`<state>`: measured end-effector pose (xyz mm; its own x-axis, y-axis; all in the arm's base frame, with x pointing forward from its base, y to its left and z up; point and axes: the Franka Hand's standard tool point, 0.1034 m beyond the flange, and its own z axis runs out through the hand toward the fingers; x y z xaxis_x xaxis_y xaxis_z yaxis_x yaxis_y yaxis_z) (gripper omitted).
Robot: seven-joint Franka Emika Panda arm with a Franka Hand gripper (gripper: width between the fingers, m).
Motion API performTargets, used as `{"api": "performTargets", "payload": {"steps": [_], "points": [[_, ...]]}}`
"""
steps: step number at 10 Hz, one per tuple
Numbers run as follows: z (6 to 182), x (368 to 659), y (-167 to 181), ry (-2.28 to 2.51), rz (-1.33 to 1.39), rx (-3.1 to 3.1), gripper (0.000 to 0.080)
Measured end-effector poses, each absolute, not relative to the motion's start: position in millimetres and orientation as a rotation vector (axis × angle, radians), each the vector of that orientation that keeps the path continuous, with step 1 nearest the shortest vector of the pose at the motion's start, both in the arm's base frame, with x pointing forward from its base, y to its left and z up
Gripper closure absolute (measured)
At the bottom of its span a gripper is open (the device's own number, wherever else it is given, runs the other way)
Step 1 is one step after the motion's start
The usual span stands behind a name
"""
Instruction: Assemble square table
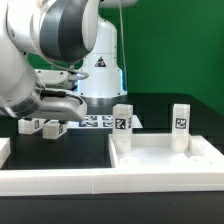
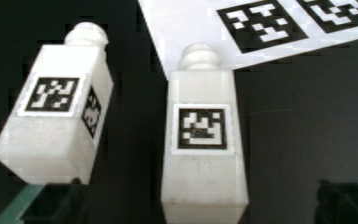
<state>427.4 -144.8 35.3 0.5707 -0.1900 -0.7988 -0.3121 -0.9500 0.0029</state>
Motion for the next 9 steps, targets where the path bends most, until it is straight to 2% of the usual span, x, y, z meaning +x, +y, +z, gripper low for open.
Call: {"api": "performTargets", "payload": {"steps": [9], "points": [[11.9,411.0,-138.6,0.442,1.340,-2.642,0.0150]]}}
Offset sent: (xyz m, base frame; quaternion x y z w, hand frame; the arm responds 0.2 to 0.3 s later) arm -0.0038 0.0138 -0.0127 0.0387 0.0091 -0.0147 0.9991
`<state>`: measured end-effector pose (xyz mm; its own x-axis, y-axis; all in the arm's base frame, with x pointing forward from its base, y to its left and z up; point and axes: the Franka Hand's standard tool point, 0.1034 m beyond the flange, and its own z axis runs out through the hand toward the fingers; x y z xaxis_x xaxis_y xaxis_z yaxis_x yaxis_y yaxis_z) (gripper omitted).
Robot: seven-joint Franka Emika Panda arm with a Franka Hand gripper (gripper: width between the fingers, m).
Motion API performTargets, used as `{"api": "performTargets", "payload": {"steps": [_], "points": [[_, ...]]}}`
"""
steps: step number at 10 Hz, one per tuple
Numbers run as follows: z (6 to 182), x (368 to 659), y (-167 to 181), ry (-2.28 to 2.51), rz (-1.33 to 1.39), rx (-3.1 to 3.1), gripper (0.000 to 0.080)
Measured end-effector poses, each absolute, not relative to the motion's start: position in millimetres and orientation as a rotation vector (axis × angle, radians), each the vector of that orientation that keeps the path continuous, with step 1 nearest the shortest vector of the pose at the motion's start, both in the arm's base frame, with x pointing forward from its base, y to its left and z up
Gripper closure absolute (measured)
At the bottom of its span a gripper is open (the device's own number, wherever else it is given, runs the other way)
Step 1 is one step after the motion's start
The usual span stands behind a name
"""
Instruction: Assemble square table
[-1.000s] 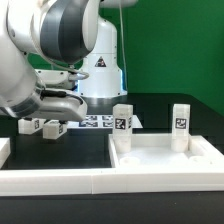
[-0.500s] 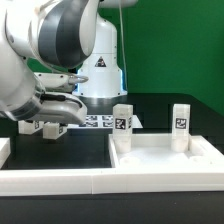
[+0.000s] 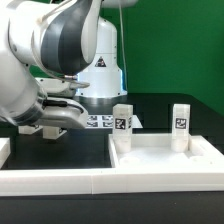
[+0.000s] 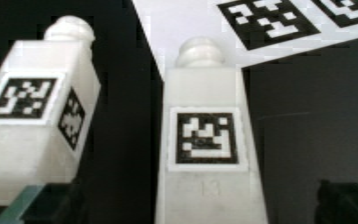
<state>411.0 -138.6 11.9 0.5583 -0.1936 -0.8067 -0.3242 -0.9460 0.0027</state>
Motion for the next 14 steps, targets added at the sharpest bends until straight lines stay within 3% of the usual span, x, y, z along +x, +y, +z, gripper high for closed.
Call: {"api": "performTargets", "payload": {"steps": [3,5,6,11,14], "points": [[9.1,408.7,-137.0,0.438,1.347,-2.639,0.0150],[8.6,408.4,-137.0,0.438,1.348,-2.638,0.0419],[8.3,408.0,-136.9,0.438,1.350,-2.637,0.0510],[9.5,409.2,-137.6,0.435,1.349,-2.639,0.0510],[54.1,435.6,-133.4,0.388,1.321,-2.656,0.0509]]}}
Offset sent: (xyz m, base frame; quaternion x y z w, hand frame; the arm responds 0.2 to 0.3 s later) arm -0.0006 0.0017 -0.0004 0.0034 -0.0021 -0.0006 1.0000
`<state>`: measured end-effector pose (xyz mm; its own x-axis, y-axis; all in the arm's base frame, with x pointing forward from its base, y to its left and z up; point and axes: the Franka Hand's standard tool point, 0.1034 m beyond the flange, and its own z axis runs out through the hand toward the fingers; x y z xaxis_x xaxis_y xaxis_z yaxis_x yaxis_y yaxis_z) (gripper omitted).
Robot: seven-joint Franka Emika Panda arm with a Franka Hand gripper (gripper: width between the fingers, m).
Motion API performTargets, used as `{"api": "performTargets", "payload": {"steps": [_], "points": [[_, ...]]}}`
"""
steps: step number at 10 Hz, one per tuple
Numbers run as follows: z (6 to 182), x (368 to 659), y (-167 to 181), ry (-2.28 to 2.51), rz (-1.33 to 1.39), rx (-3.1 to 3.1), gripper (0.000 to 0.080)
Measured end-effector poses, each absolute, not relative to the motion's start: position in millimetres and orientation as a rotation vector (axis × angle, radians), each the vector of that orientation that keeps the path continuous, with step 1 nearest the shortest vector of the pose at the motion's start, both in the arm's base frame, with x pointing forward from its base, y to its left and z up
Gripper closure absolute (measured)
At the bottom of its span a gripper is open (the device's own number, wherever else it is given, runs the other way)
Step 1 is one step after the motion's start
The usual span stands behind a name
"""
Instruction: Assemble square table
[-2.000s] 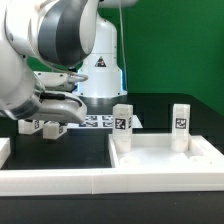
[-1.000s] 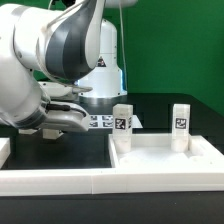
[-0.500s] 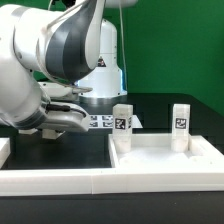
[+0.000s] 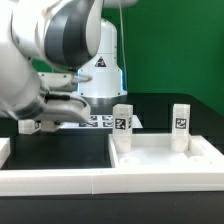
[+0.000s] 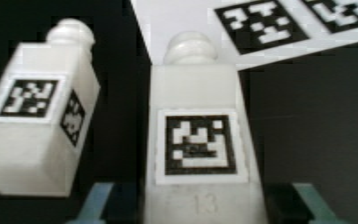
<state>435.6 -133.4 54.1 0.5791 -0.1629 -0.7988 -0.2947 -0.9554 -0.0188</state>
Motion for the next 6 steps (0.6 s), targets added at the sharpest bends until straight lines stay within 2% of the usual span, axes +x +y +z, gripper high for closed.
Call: {"api": "performTargets", "payload": {"steps": [2,4,6], "points": [[75.7,453.5,-131.3,0.371,1.275,-2.673,0.0508],[69.0,451.1,-133.4,0.378,1.251,-2.689,0.0508],[63.2,466.7,-138.6,0.371,1.052,-2.806,0.0508]]}}
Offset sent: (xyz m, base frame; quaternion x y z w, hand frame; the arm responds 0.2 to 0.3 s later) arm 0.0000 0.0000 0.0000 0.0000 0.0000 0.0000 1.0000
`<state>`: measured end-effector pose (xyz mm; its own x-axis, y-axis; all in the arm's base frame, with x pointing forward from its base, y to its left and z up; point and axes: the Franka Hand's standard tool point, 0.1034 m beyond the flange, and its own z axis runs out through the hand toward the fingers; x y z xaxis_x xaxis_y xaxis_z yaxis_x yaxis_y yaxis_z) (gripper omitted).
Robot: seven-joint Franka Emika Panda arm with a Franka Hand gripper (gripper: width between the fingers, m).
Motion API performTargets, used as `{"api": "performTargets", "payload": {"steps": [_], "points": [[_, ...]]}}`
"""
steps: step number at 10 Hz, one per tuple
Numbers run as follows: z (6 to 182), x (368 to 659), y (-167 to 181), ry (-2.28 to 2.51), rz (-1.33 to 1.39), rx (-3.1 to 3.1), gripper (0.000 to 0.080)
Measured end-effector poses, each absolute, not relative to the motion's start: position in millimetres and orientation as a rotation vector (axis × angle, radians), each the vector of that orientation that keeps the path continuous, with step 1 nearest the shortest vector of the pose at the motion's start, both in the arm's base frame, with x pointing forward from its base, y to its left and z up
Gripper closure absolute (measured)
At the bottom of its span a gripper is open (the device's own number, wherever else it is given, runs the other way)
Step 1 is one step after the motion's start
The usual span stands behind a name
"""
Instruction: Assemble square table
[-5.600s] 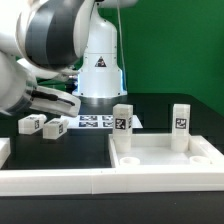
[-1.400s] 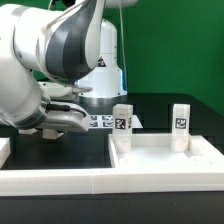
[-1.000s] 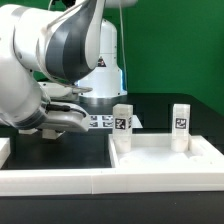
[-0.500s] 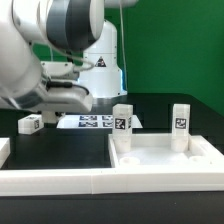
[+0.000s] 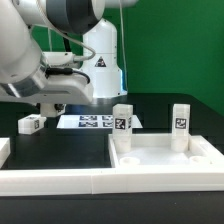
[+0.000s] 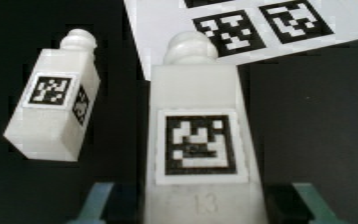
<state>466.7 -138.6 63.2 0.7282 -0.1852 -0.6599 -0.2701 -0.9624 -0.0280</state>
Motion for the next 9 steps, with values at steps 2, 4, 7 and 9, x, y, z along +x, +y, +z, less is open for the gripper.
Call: {"api": "performTargets", "payload": {"steps": [2,4,7,9], "points": [[76.2,477.1,-137.9,0.353,0.910,-2.863,0.0508],[94.2,496.3,-132.5,0.328,0.750,-2.926,0.0508],[120.5,524.9,-125.7,0.308,0.462,-3.015,0.0508],[117.5,527.0,-129.3,0.309,0.274,-3.067,0.0508]]}}
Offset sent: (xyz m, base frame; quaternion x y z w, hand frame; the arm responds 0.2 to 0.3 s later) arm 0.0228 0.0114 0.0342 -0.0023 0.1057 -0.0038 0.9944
